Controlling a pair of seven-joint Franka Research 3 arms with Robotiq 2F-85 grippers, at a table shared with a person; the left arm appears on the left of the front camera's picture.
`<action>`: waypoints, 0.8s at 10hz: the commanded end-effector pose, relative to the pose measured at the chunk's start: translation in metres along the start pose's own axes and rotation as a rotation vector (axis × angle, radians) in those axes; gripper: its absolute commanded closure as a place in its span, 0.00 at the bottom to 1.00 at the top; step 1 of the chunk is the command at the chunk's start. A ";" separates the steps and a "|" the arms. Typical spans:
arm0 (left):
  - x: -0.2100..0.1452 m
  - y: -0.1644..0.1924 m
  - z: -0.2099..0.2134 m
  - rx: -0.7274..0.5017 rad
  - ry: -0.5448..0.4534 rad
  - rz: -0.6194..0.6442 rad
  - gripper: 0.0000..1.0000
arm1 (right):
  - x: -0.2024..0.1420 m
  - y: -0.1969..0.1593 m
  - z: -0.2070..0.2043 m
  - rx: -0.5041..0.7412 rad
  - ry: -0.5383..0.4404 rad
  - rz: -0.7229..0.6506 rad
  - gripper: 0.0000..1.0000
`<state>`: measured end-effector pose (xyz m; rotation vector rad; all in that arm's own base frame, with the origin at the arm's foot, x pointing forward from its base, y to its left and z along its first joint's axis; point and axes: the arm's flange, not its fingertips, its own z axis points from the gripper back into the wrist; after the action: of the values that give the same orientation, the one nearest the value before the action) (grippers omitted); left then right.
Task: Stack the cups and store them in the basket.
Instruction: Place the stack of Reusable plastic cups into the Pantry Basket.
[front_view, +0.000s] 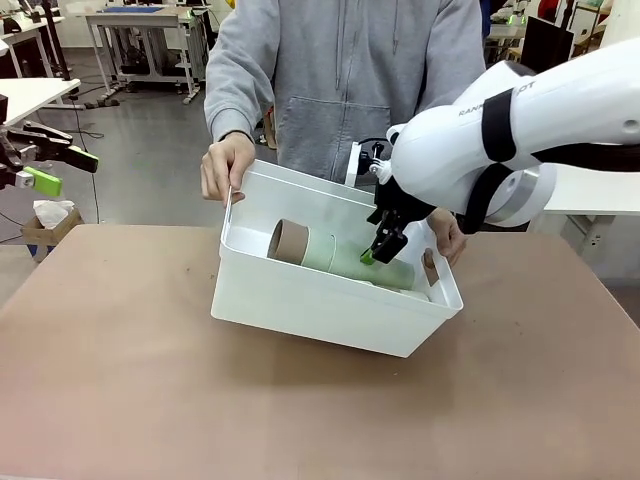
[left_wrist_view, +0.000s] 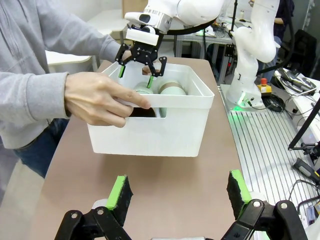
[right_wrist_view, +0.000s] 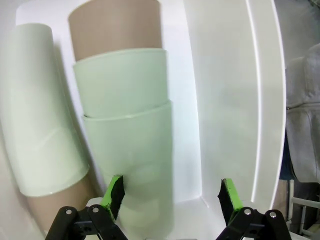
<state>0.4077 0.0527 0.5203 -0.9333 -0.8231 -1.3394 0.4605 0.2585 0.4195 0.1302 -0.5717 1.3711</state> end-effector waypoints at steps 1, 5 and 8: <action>0.002 -0.001 0.001 -0.004 0.011 0.012 0.00 | 0.003 -0.002 0.013 0.001 0.037 -0.002 0.00; 0.002 -0.001 0.001 -0.004 0.011 0.012 0.00 | -0.004 -0.010 0.084 0.081 -0.003 0.004 0.00; 0.002 -0.001 0.001 -0.004 0.011 0.012 0.00 | -0.034 -0.023 0.180 0.094 -0.134 -0.030 0.00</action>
<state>0.4076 0.0527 0.5207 -0.9324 -0.8236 -1.3399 0.4270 0.1765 0.5487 0.2516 -0.5695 1.3693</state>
